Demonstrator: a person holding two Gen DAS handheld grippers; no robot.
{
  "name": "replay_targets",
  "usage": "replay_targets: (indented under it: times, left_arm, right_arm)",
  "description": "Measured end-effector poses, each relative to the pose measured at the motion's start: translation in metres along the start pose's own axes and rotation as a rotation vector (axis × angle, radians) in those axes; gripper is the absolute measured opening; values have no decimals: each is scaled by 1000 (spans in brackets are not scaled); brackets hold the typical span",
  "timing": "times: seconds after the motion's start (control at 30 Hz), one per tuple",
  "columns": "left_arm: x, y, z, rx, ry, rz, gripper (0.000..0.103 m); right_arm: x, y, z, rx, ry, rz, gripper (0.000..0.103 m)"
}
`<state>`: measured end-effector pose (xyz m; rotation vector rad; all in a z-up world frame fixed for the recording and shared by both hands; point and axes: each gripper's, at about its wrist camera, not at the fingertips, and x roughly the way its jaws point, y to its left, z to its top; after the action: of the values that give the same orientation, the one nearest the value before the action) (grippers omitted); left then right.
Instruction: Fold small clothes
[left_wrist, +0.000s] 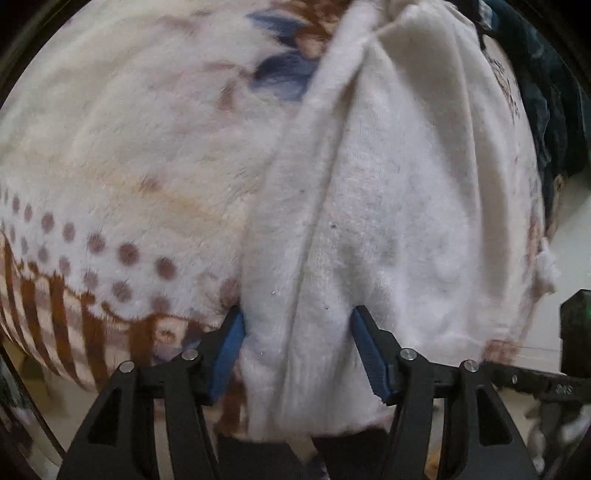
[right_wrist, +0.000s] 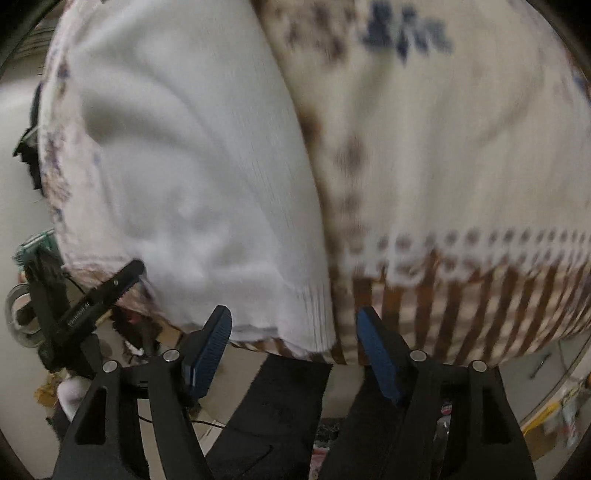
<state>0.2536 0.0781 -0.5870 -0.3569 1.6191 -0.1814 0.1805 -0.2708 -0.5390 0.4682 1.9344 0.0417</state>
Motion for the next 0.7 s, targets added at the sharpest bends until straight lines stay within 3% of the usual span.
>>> replay_targets:
  times: [0.03, 0.1, 0.13, 0.17, 0.2, 0.23, 0.27, 0.4, 0.53, 0.7]
  left_arm:
    - [-2, -4, -2, 8, -21, -6, 15]
    - [-11, -8, -12, 16, -62, -6, 14]
    - [-20, -11, -18, 23, -92, -12, 14]
    - [-28, -13, -23, 29, -111, -12, 14]
    - [-35, -14, -28, 34, -121, -19, 14]
    - [-40, -13, -33, 38, -121, -30, 11]
    - [-47, -11, -38, 41, -121, -35, 5]
    - [-63, 9, -50, 15, -112, -69, 5]
    - [-72, 16, -46, 12, -105, -65, 1]
    - [-64, 44, -48, -6, -46, -29, 1]
  right_arm:
    - [9, -1, -4, 7, -1, 0, 73]
    - [20, -1, -8, 27, -11, 10, 72]
    - [22, 0, -10, 33, -31, 8, 67]
    - [20, 2, -13, 38, -64, -4, 38]
    - [18, 0, -17, 40, -82, -29, 16]
    - [17, -1, -22, 49, -92, -52, 5]
    - [15, -3, -28, 64, -113, -43, 5]
    - [3, -21, -47, 77, -143, -42, 5]
    - [-1, -33, -62, 53, -99, -15, 5]
    - [13, -7, -79, -13, -75, -26, 5]
